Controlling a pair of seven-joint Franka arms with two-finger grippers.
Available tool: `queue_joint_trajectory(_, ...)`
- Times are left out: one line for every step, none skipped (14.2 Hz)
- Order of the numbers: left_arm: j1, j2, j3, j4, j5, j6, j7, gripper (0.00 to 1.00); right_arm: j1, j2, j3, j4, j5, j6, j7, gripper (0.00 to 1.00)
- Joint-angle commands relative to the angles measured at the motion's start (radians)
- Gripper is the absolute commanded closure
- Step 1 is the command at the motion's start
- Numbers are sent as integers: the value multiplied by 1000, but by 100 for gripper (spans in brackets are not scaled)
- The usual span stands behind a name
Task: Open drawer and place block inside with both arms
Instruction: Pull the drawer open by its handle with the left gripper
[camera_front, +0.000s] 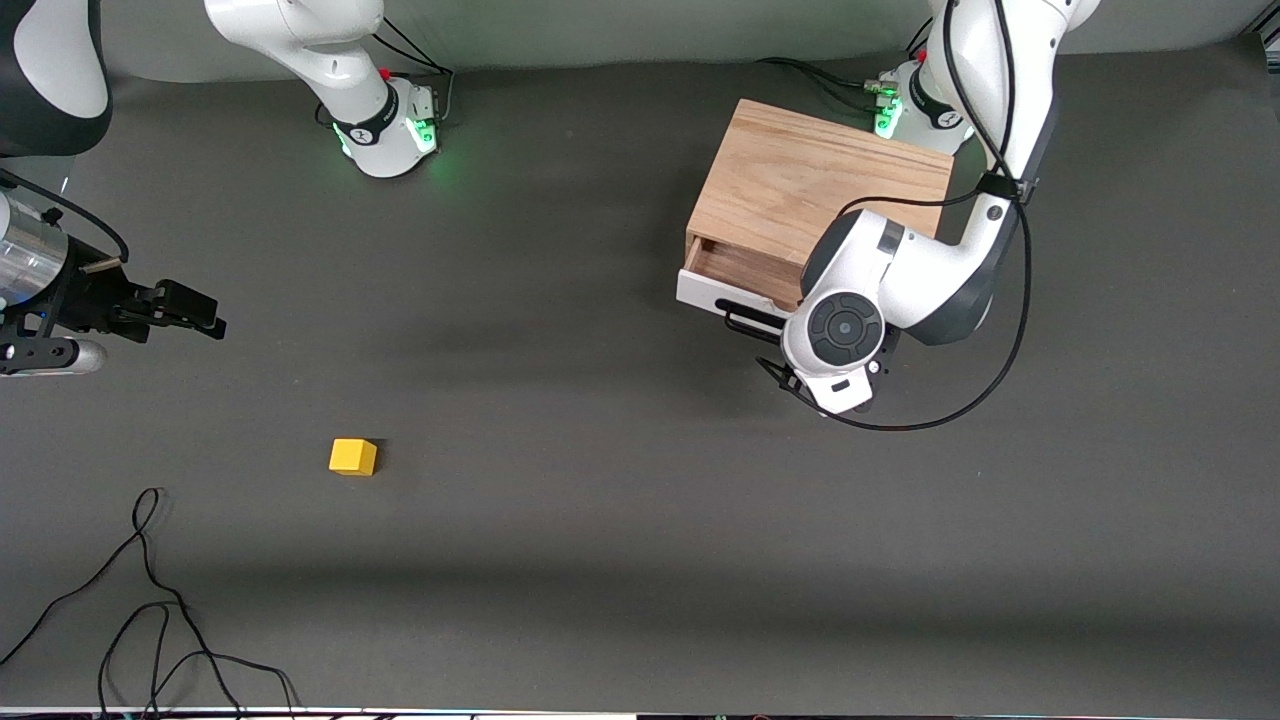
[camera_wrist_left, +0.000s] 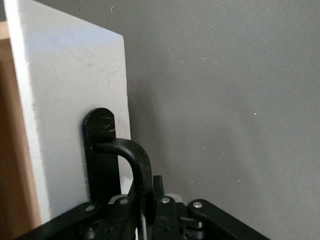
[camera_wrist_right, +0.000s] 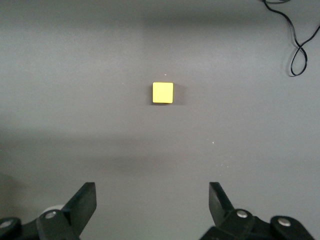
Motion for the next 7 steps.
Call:
queue_joint_trajectory(31, 36, 17, 89, 31, 151, 68, 100, 7, 20, -6, 5, 5, 5, -10, 0)
queue_joint_trajectory(31, 37, 17, 96, 33, 168, 68, 100, 7, 37, -6, 7, 5, 20, -10, 0)
queue_joint_trajectory(31, 46, 17, 103, 33, 180, 68, 100, 7, 47, -6, 5, 5, 45, -10, 0)
queue_joint_trajectory(31, 57, 17, 115, 42, 189, 70, 100, 9, 69, -6, 8, 5, 62, -10, 0)
queue_joint_trajectory(31, 66, 19, 122, 45, 189, 80, 100, 10, 83, -5, 12, 5, 79, -10, 0)
queue_joint_trajectory(31, 71, 19, 123, 45, 192, 92, 100, 10, 98, -3, 13, 5, 97, -9, 0)
queue_joint_trajectory(31, 77, 19, 123, 43, 192, 93, 100, 10, 113, -3, 15, 5, 114, -9, 0)
